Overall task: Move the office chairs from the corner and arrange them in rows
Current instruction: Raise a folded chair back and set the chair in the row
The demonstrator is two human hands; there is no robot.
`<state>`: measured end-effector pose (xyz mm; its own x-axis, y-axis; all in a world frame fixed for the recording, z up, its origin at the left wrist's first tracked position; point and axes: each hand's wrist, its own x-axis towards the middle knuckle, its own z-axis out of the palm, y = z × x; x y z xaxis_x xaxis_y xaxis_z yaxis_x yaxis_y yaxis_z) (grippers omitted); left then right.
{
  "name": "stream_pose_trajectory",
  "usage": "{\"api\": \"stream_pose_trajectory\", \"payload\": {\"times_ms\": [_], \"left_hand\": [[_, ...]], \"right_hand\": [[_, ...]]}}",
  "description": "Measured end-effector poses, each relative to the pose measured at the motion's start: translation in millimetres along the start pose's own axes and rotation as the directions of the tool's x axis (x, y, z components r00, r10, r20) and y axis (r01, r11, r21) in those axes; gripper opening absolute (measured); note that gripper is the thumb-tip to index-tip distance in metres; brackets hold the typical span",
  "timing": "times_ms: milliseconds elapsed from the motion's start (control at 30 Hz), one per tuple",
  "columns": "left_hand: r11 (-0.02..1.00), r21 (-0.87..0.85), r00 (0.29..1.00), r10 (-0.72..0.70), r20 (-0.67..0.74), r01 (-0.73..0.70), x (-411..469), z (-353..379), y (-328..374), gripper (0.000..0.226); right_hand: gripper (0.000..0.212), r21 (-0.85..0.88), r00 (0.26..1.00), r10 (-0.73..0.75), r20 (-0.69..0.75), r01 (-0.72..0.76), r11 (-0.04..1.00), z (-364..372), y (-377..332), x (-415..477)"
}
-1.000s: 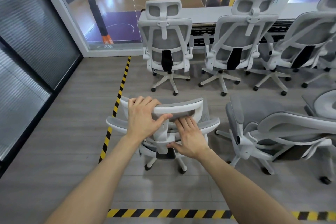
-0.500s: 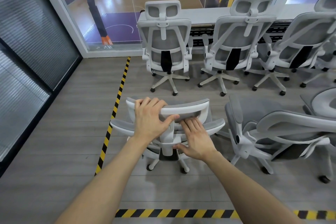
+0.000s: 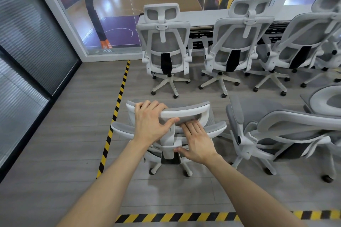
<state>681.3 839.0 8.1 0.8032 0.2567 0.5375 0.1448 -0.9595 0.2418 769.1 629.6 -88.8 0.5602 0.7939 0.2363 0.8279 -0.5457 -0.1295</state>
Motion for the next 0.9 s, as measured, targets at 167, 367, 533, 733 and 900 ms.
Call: {"api": "stream_pose_trajectory", "payload": {"times_ms": [167,367,533,733,900], "left_hand": [[1.0,0.005,1.0,0.018,0.008,-0.018,0.0,-0.8,-0.6,0.053],[1.0,0.018,1.0,0.006,0.022,-0.007,0.5,1.1,1.3,0.055],[1.0,0.007,1.0,0.019,0.007,-0.019,2.4,2.8,1.2,0.056],[1.0,0.016,1.0,0.01,0.028,-0.01,3.0,0.8,3.2,0.06],[1.0,0.022,0.999,0.01,0.032,-0.011,4.2,3.0,6.2,0.059]], "right_hand": [[0.105,0.027,1.0,0.013,-0.022,-0.013,1.0,2.6,-1.2,-2.8],[0.107,0.023,1.0,0.009,-0.006,-0.009,1.0,0.9,0.9,-2.5],[0.106,0.015,1.0,0.014,-0.005,-0.014,1.0,-3.7,-0.6,-2.8],[0.107,-0.002,1.0,0.016,0.014,-0.016,1.0,-5.2,-0.5,-3.7],[0.11,-0.001,0.999,0.025,0.025,-0.025,1.0,-1.9,4.1,-5.5]]}}
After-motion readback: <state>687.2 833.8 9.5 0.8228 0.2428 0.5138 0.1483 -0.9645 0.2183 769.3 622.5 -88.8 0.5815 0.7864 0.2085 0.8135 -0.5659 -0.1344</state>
